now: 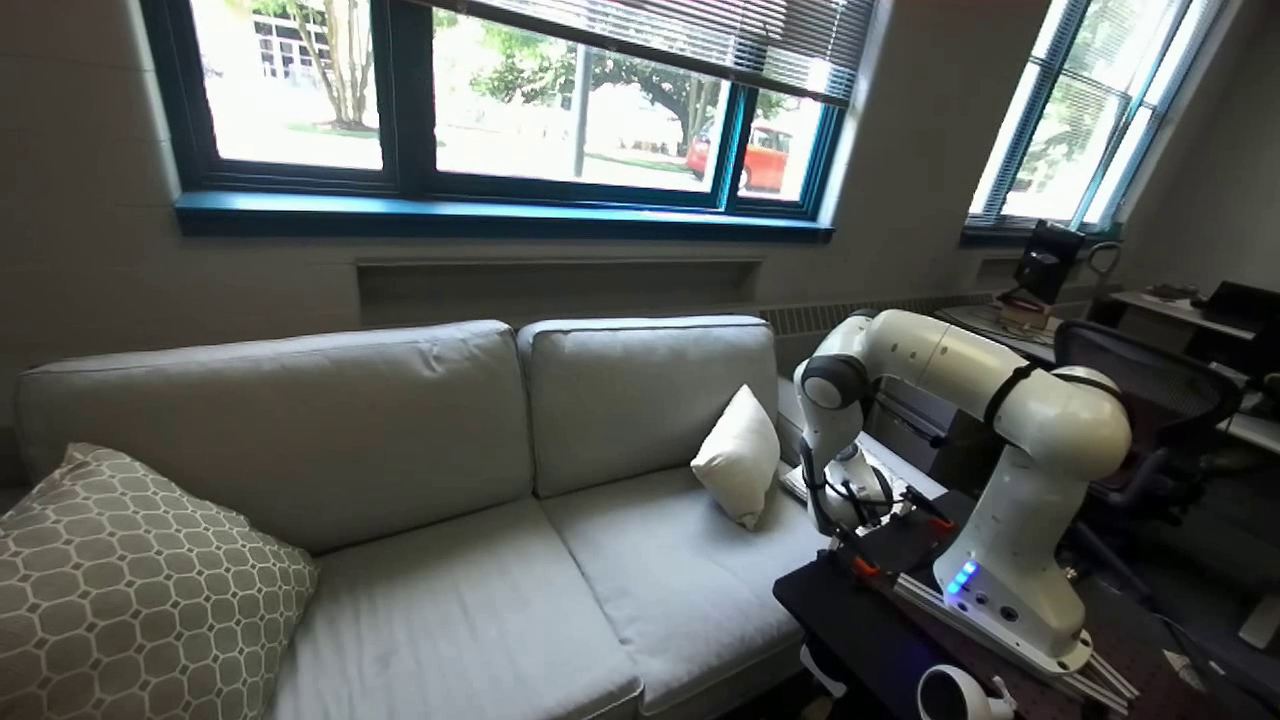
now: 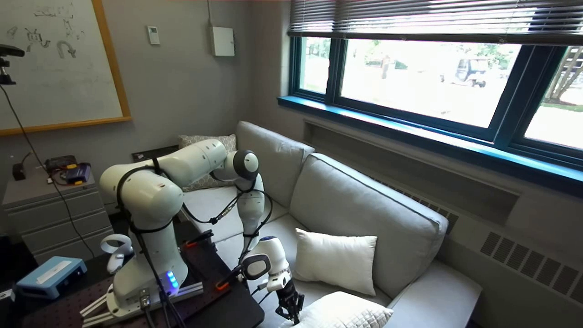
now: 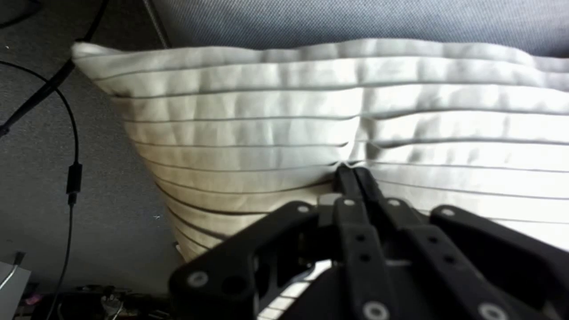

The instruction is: Put the pillows upright against the arm rest

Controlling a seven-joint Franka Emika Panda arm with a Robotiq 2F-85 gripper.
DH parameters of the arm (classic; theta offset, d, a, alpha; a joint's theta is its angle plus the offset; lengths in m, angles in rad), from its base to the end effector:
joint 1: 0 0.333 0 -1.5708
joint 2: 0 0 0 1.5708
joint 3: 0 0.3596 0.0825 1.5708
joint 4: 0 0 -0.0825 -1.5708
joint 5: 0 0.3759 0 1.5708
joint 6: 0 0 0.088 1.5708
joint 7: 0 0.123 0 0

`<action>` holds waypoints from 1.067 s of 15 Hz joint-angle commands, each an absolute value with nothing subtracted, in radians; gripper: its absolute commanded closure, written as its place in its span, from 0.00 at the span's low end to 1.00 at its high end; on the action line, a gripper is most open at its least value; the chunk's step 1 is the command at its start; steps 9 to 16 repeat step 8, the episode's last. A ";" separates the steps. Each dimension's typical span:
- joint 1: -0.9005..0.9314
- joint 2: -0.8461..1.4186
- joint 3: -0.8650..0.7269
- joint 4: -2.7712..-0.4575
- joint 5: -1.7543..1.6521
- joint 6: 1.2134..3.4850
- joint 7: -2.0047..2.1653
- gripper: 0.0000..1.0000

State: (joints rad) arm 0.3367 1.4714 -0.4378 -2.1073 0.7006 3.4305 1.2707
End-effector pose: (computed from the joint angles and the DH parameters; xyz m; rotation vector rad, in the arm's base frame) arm 0.4021 -0.1910 -0.1253 1.7395 -1.9545 0.6337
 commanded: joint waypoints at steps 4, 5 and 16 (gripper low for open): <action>0.414 1.354 -0.372 -2.264 0.739 3.602 1.198 0.45; 0.415 1.352 -0.373 -2.258 0.737 3.593 1.197 0.38; 0.328 1.468 -0.425 -2.098 0.744 3.437 1.221 0.39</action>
